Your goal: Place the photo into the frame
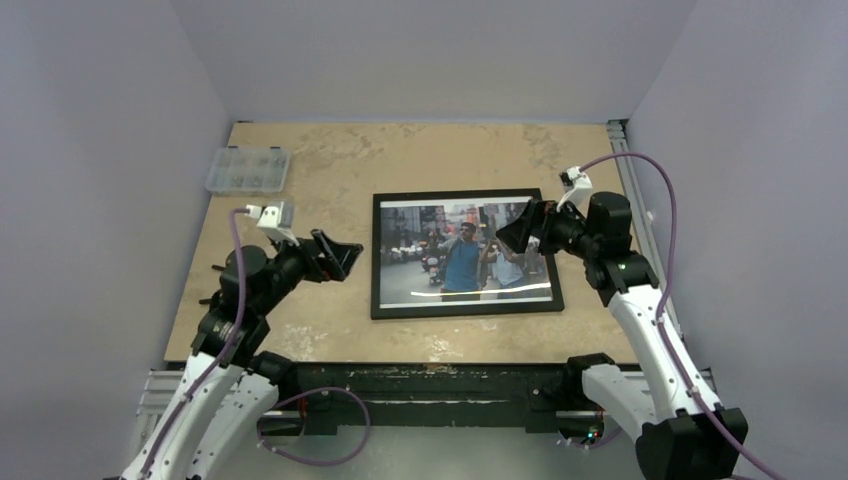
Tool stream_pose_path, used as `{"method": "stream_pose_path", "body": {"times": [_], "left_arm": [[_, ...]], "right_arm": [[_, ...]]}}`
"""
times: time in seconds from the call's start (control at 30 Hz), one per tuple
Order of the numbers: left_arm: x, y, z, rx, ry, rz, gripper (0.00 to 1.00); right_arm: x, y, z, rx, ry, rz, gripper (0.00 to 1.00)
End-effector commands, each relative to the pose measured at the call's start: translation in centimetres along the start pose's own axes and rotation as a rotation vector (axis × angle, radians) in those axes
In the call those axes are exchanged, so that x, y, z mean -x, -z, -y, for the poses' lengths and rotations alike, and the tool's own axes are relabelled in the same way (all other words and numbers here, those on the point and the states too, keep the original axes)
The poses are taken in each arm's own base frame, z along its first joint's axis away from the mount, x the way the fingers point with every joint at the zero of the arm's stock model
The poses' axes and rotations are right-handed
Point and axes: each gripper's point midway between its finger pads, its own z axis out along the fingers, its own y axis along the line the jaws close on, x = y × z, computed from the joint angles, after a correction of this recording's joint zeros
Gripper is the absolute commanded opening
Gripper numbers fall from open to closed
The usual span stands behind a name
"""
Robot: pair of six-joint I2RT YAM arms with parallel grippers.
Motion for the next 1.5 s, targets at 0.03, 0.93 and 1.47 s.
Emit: {"method": "stream_pose_path", "body": {"times": [0.03, 0.93, 1.47], "left_arm": [[0.9, 2.6, -2.7, 0.123, -0.064, 0.129, 1.00], [0.3, -6.5, -18.8, 0.517, -0.508, 0.258, 1.00], [1.4, -6.8, -24.4, 0.702, -0.432, 0.311, 1.00]], "right_arm": [[2.2, 1.5, 1.0, -0.078, 0.110, 0.201, 0.99], [1.9, 0.0, 17.0, -0.589, 0.322, 0.651, 0.98], [1.4, -3.6, 22.3, -0.665, 0.291, 0.515, 0.99]]}}
